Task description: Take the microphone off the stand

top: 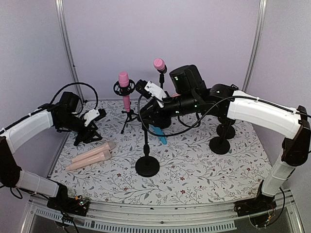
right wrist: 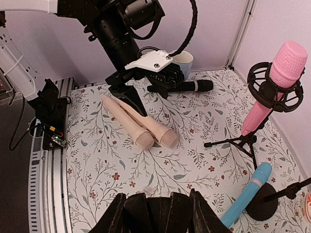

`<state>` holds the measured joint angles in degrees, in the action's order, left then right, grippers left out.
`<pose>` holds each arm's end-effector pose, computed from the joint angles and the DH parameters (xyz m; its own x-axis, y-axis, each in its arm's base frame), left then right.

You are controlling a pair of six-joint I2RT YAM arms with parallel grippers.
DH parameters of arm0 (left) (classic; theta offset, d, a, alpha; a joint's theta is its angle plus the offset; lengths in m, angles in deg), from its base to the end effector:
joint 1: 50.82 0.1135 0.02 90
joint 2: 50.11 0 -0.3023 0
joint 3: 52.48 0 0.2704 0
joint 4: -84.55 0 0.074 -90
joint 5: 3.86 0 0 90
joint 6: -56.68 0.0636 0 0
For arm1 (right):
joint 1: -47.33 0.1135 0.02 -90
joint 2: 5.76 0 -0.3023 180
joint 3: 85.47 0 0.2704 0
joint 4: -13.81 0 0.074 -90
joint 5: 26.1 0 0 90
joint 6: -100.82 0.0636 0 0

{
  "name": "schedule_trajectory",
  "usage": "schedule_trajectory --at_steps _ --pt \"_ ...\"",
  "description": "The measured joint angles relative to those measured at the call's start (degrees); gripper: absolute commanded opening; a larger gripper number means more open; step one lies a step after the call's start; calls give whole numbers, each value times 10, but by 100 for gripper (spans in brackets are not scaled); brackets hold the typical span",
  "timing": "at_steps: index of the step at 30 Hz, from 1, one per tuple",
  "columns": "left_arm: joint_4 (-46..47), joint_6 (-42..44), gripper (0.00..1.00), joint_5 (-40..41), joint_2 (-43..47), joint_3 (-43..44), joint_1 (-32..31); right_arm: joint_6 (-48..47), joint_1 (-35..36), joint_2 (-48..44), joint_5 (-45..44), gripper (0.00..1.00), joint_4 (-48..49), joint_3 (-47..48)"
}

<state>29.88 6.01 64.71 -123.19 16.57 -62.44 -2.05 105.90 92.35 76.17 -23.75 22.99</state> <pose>0.2607 -0.0773 0.2699 -0.4107 0.6868 -0.5997 0.8193 0.5666 0.0878 0.2230 0.3908 0.3991 -0.0248 -0.4579 -0.8886 -0.9620 0.2526 -0.1034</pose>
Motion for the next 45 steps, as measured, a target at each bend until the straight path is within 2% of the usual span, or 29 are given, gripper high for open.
schedule_trajectory --at_steps 8,20,30,45 --pt "0 -3 67 0 0 1 -11 -4 -15 -21 -58 8 -41 0" --pt "0 -6 67 2 0 1 -25 -16 -155 -85 -187 6 -92 -36" --pt "0 -10 67 5 0 6 -30 15 -223 -90 -225 9 -52 -68" --pt "0 -10 67 11 0 6 -30 42 -272 -97 -274 6 -10 -98"
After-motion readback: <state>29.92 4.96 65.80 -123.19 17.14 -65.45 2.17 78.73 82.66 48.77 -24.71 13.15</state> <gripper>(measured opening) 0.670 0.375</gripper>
